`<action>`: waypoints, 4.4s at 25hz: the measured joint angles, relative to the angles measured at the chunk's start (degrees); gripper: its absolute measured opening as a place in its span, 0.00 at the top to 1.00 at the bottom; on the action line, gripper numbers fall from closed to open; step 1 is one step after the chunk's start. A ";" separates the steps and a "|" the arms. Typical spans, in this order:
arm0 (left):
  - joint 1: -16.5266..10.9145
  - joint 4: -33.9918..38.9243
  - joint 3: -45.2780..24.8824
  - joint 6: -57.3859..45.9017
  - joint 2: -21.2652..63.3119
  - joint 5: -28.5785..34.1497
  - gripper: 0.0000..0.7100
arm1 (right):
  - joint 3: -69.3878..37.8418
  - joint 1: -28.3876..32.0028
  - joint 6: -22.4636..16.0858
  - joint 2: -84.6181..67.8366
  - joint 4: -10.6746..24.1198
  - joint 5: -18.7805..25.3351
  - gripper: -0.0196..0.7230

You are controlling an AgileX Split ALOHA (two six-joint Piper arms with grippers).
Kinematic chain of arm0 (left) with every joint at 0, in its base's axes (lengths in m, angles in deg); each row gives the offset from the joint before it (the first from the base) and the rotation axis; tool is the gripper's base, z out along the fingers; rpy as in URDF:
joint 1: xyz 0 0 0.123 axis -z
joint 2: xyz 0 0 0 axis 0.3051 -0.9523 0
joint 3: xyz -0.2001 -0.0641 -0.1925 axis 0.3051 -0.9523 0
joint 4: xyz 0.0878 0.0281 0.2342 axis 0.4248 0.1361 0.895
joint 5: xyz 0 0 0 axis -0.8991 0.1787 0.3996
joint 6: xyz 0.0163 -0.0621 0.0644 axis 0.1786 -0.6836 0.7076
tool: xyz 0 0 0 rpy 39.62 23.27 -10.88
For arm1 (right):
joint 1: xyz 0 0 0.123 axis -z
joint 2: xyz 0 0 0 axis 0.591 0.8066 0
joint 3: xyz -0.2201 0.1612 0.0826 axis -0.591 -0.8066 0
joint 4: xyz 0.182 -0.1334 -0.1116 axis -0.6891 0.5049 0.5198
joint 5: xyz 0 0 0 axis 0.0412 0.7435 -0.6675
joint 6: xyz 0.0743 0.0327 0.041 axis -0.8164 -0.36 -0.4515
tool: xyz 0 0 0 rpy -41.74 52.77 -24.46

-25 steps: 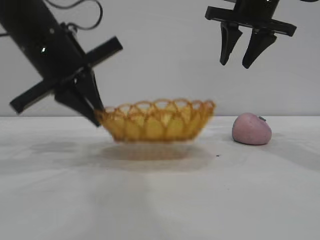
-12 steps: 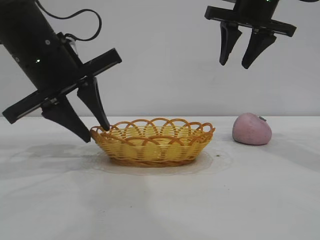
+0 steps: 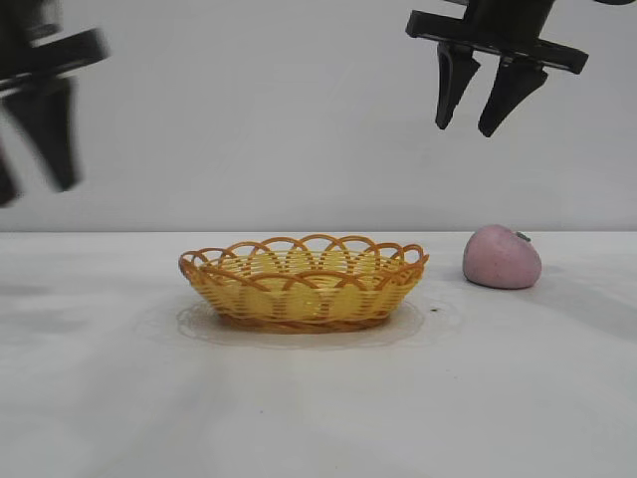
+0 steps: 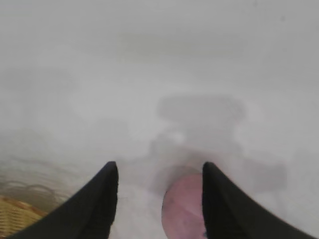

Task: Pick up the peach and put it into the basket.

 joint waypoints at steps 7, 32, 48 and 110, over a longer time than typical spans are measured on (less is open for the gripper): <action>2.20 0.00 -15.52 -0.71 35.66 5.11 0.53 | 0.00 0.00 0.86 0.00 0.00 0.79 0.54; 2.20 -0.39 -29.08 -0.31 90.81 27.63 0.53 | 0.00 -0.36 1.32 3.82 2.65 8.31 0.54; -3.85 -0.50 -29.43 -0.07 91.63 27.15 0.53 | 0.11 -6.37 5.33 3.05 5.45 6.19 0.97; -2.15 -0.39 -29.43 0.18 91.63 27.15 0.53 | -56.88 11.61 -3.02 -61.88 10.53 11.07 0.31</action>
